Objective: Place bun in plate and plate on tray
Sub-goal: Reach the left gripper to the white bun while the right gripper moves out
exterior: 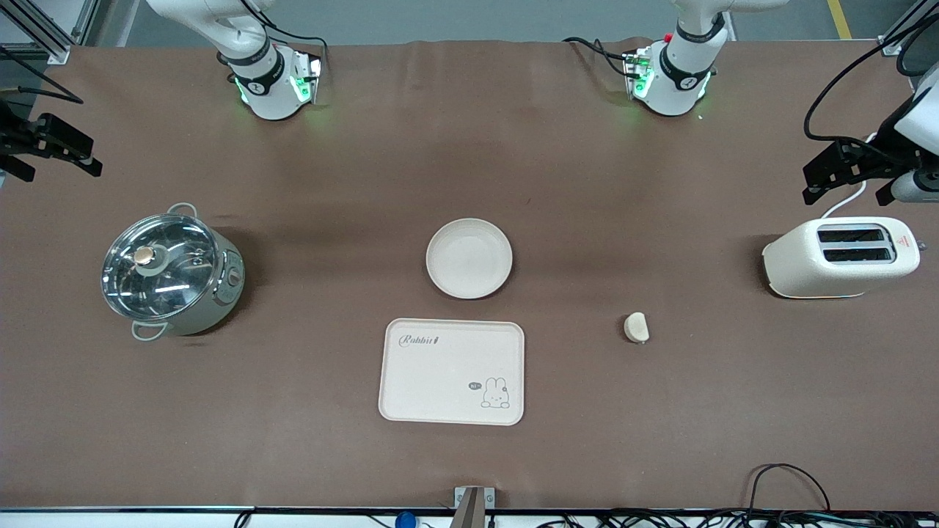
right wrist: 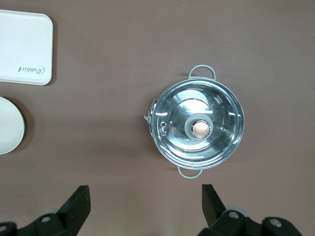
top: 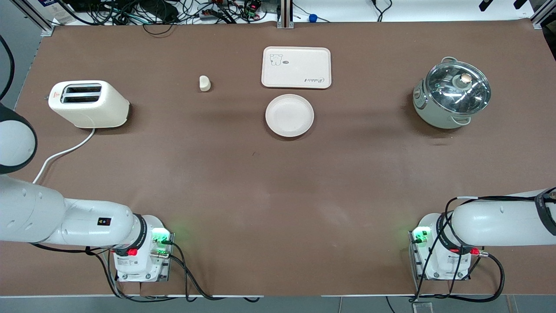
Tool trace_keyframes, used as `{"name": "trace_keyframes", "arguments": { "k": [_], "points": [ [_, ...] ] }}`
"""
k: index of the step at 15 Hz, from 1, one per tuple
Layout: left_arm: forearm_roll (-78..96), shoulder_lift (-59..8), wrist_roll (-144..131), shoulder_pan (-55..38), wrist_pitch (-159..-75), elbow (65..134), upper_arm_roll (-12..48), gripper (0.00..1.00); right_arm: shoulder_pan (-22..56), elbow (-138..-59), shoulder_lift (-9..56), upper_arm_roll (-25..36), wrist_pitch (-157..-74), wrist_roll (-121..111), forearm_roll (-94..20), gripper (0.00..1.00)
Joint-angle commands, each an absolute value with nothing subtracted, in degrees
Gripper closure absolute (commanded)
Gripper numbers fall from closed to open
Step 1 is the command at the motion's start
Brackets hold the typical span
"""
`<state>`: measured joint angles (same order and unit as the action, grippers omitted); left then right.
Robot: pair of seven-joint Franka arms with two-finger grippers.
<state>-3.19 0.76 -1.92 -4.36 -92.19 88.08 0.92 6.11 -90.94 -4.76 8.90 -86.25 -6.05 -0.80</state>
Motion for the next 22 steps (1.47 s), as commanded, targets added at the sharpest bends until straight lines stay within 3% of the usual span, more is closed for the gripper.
{"name": "trace_keyframes", "arguments": {
  "k": [1,5,8,15,19,20,22],
  "points": [
    [-6.14,0.18,-0.45,-4.83,-90.09,85.96,1.41,0.0,6.24,-92.11,-5.98,8.7,-86.22,-4.92,-0.18,0.0],
    [-6.06,-2.1,-0.79,-5.27,-87.28,85.07,2.02,0.0,6.77,-91.94,-5.02,8.7,-86.83,-4.83,-0.52,0.0],
    [-4.14,-11.65,-1.14,-6.15,-89.28,85.52,4.38,0.0,8.6,-91.85,-2.56,8.61,-88.23,-4.83,-1.06,0.0],
    [-1.23,-36.54,-15.64,-10.11,-120.02,85.96,6.5,0.0,13.27,-91.58,5.08,8.61,-96.84,-4.75,-1.32,0.0],
    [-1.14,-39.64,-15.56,-9.93,-130.84,92.43,6.5,0.01,14.06,-91.58,10.88,8.53,-101.42,-4.83,-6.48,0.0],
    [-1.23,-39.38,-15.3,-9.67,-134.52,95.42,6.5,0.12,13.8,-91.5,12.2,8.53,-102.03,-5.1,-8.59,0.0],
    [-1.32,-38.85,-14.5,-9.49,-139.2,98.95,6.5,0.6,13.8,-91.32,14.58,8.53,-102.39,-5.62,-9.4,0.0]
  ]
}}
